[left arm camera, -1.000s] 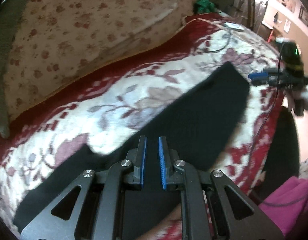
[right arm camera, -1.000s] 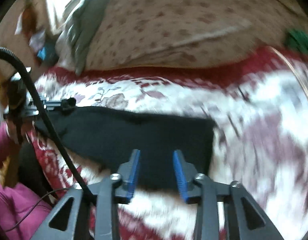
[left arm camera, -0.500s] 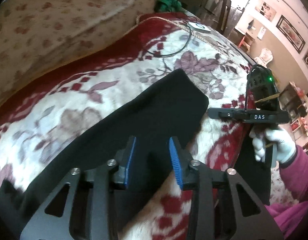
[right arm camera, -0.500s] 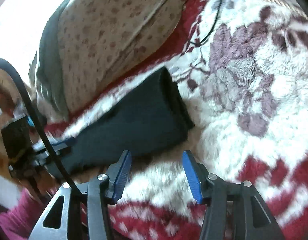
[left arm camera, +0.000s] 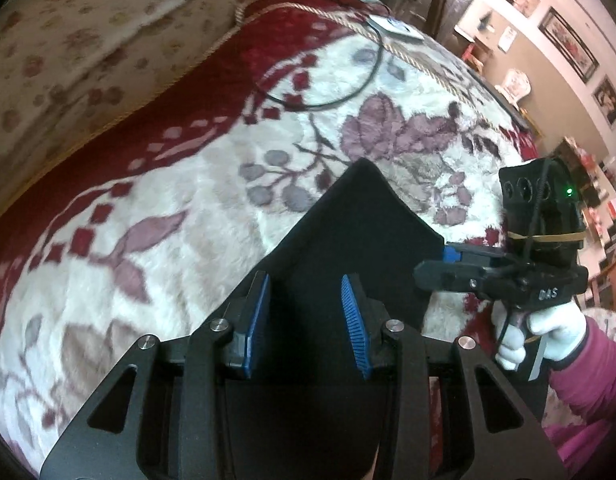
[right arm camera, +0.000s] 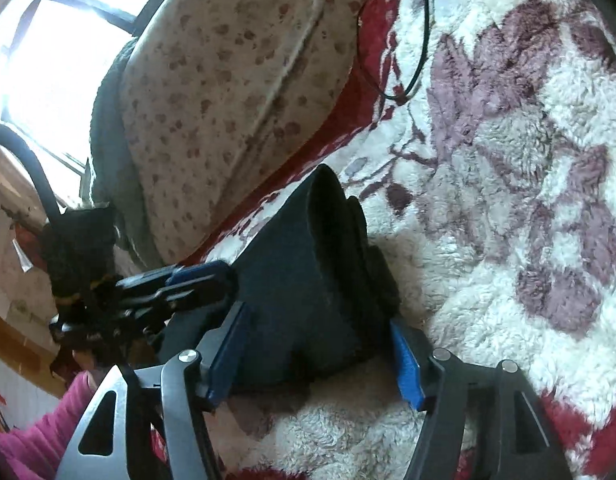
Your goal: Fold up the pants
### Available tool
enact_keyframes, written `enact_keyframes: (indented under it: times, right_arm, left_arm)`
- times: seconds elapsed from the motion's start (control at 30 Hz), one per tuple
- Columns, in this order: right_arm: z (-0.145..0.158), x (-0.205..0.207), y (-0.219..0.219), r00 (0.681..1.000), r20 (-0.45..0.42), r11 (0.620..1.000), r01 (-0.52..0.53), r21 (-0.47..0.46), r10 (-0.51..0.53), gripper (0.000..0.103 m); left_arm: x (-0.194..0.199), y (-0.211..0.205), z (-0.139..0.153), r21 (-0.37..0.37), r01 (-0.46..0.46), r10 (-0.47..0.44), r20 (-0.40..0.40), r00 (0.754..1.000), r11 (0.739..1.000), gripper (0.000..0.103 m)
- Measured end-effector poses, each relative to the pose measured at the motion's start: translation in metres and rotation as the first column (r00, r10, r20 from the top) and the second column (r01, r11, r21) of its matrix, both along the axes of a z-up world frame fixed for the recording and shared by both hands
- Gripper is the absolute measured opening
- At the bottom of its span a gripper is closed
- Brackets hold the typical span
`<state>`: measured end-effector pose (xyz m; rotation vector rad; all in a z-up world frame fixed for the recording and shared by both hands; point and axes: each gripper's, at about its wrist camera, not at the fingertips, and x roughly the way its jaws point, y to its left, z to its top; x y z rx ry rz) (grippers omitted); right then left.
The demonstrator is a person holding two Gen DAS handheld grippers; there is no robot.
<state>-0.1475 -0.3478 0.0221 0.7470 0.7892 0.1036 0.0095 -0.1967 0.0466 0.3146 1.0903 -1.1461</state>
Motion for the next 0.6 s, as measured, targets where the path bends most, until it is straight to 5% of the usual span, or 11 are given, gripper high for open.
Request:
enact_keyframes:
  times: [0.2, 0.47, 0.6]
  right_arm:
    - [-0.012, 0.005, -0.009, 0.998, 0.051, 0.986, -0.042, 0.159, 0.034, 0.041]
    - [-0.019, 0.004, -0.013, 0.998, 0.055, 0.983, -0.020, 0.183, 0.010, 0.039]
    - [-0.018, 0.002, -0.012, 0.998, 0.060, 0.983, -0.022, 0.184, 0.011, 0.038]
  left_arm:
    - [0.001, -0.027, -0.011, 0.061, 0.095, -0.097, 0.030, 0.995, 0.994, 0.047]
    - [0.012, -0.052, -0.025, 0.078, 0.167, -0.166, -0.016, 0.986, 0.983, 0.069]
    - [0.015, -0.056, -0.028, 0.061, 0.213, -0.211, -0.045, 0.976, 0.975, 0.070]
